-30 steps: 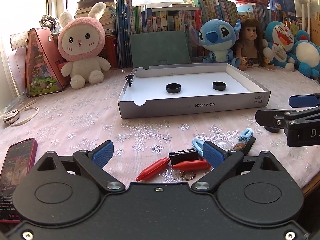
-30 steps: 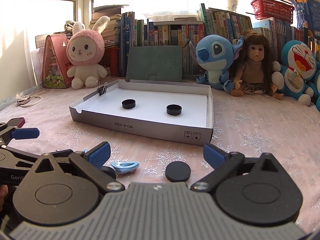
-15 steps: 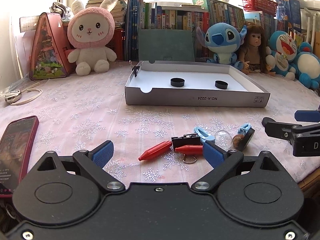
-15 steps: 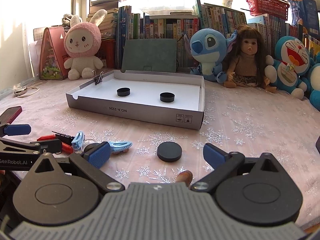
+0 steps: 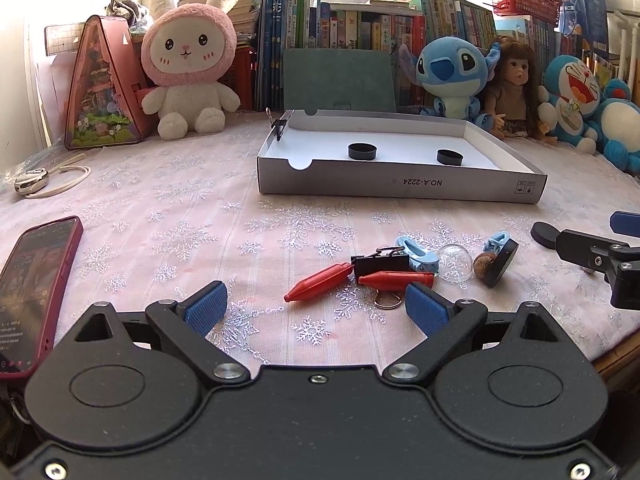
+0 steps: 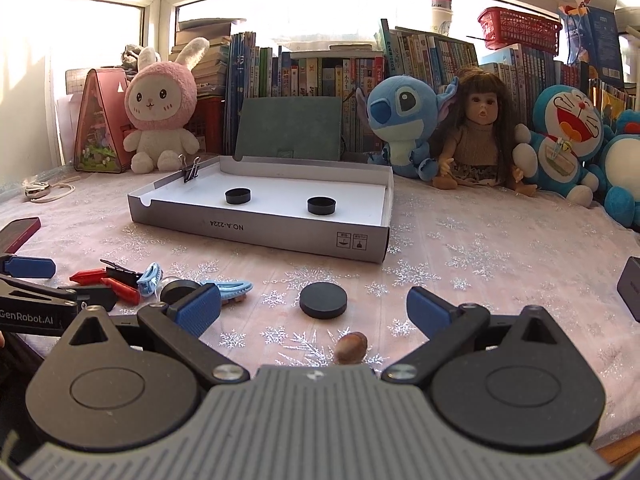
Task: Organize rigid objects
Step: 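Move both grippers back from the tray toward the remaining objects, then grasp the red marker with the left gripper while the right gripper grasps the brown acorn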
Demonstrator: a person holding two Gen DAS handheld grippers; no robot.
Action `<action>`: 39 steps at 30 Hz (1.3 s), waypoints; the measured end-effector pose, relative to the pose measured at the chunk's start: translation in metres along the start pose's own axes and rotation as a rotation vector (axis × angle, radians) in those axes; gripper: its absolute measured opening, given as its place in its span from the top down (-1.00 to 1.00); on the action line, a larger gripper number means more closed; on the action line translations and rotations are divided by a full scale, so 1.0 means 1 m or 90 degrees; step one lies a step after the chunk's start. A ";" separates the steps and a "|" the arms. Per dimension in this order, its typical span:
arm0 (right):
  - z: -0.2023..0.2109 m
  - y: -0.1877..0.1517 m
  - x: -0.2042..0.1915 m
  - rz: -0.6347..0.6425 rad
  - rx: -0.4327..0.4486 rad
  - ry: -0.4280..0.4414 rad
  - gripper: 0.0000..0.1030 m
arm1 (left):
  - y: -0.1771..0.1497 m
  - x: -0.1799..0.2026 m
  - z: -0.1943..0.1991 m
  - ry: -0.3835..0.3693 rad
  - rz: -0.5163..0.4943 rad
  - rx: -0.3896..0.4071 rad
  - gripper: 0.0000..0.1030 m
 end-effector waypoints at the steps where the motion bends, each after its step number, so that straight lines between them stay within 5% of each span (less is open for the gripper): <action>1: 0.001 0.000 -0.001 0.003 0.006 -0.005 -1.00 | 0.000 0.000 -0.001 0.000 0.003 -0.002 -0.85; 17: -0.002 -0.007 0.008 -0.030 -0.013 -0.022 -0.92 | 0.003 -0.003 -0.002 0.002 0.020 -0.008 -0.68; 39: -0.003 -0.011 0.008 -0.030 -0.025 -0.030 -0.09 | 0.004 -0.002 0.001 0.017 0.020 0.000 -0.35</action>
Point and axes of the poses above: each gripper's, at about its wrist camera, not at the fingertips, and z roughly against the way its jaws point, x to its right, y to its top, the point moved 1 cm from there along -z, roughly the way its jaws point, and after that the axes turned 9 degrees about -z, right-handed, at the moved point
